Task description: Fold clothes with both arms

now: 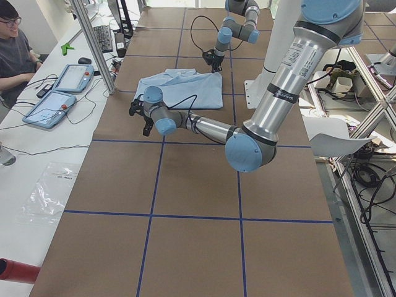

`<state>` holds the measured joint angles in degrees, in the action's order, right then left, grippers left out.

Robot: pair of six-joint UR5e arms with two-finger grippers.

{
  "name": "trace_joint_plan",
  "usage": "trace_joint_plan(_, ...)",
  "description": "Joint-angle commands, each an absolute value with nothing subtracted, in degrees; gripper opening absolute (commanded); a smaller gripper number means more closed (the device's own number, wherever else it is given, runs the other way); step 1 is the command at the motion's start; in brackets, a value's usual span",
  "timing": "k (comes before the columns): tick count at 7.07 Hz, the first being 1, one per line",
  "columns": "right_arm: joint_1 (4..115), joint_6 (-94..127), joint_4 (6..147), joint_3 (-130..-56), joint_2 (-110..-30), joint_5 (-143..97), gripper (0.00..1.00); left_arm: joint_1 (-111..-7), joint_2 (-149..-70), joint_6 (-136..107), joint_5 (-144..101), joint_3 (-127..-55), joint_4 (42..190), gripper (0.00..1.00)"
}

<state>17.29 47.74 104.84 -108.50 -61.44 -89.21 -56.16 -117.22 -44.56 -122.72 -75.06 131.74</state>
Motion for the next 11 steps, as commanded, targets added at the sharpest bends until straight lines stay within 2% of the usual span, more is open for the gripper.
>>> trace_joint_plan(1,17.05,54.37,104.41,-108.46,-61.09,-89.64,1.0,-56.16,-117.25,-44.47,-122.78,-75.06,131.66,1.0)
trace_joint_plan(6,32.13,56.51,97.39,-108.81,-60.12,-102.27,1.0,-55.99,-117.25,-44.65,-122.87,-76.8,131.57,1.0)
trace_joint_plan(9,34.54,64.93,92.13,-112.65,-63.7,-105.56,1.0,-54.5,-113.05,-44.91,-126.03,-84.51,131.22,1.0)
trace_joint_plan(11,34.54,65.74,92.11,-114.52,-65.56,-105.56,1.0,-50.3,-111.18,-56.02,-125.07,-89.8,131.22,1.0)
